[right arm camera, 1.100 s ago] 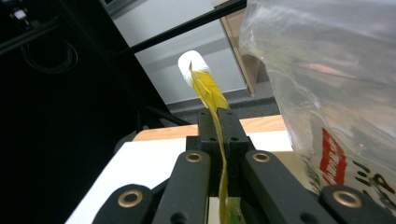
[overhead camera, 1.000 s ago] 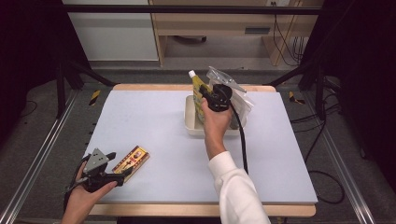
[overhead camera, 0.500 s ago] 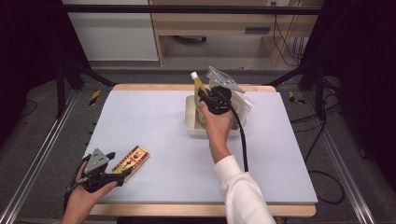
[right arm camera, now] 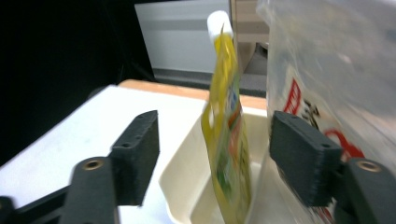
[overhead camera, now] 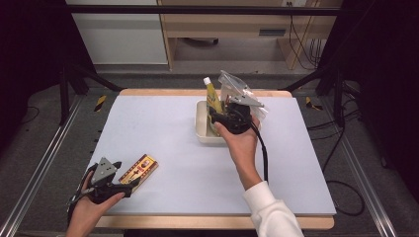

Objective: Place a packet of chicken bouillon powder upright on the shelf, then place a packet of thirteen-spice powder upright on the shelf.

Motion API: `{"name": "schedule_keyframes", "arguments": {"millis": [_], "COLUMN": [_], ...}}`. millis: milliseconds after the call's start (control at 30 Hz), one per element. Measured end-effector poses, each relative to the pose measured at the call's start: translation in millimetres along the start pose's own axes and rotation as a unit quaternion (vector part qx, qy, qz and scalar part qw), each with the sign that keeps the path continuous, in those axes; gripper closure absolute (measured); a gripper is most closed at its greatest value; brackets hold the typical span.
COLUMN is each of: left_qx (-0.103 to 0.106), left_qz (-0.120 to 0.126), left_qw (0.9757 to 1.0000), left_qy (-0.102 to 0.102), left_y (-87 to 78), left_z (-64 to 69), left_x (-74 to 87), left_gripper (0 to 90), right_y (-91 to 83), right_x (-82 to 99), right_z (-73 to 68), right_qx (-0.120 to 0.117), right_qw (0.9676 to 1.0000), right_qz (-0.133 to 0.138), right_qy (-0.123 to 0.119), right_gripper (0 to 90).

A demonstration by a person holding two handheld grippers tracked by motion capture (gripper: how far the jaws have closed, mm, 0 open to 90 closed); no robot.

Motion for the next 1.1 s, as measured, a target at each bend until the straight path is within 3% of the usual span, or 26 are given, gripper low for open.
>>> {"name": "schedule_keyframes", "arguments": {"millis": [333,433,567,667,800,867,967,1033,1067,1100], "left_qx": [0.012,0.014,0.016,0.017,0.029,0.035,0.052,0.063,0.064,0.065], "left_qz": [-0.015,-0.022,-0.057,-0.087,-0.150,-0.183,-0.212,-0.232,-0.246,-0.253], "left_qw": [0.9998,0.9997,0.9983,0.9960,0.9882,0.9821,0.9757,0.9705,0.9667,0.9649], "left_qy": [0.000,-0.005,0.004,0.014,0.017,0.025,0.022,0.021,0.024,0.025], "left_y": [2.7,4.3,6.8,9.0,14.1,15.6,19.3,23.4,26.3,27.7], "left_z": [0.3,-1.5,-5.7,-7.7,-11.6,-13.6,-16.0,-18.0,-19.1,-19.8], "left_x": [1.5,0.3,-9.3,-16.1,-26.5,-31.9,-35.5,-35.8,-34.5,-33.7], "left_gripper": [8.8,8.0,8.1,9.0,9.7,9.8,9.8,9.8,9.8,9.9], "right_y": [-29.4,-36.2,-47.5,-55.2,-61.0,-63.2,-66.2,-65.8,-65.6,-65.2], "right_x": [33.9,48.8,74.2,86.3,104.0,107.6,113.1,120.8,123.4,126.2], "right_z": [17.0,23.7,32.7,36.6,42.6,42.8,42.5,40.8,39.7,37.9], "right_qx": [-0.007,-0.004,-0.011,-0.017,-0.018,-0.017,-0.006,-0.011,-0.013,-0.015], "right_qw": [0.9989,0.9967,0.9919,0.9911,0.9902,0.9884,0.9864,0.9839,0.9830,0.9814], "right_qz": [-0.040,-0.065,-0.101,-0.104,-0.103,-0.112,-0.111,-0.124,-0.130,-0.136], "right_qy": [-0.026,-0.048,-0.076,-0.081,-0.092,-0.101,-0.121,-0.128,-0.129,-0.135], "right_gripper": [15.5,12.5,12.3,14.1,15.2,15.3,16.2,16.4,16.4,16.4]}}
Point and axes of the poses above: each handheld gripper's, and its own axes: y roughly forward along the jaws, x roughly out of its underside, z roughly to its right, the point moved 2 cm from there along y, roughly forward along the jaws, and after that the axes turned 13 degrees about y, right-handed, at the moved point
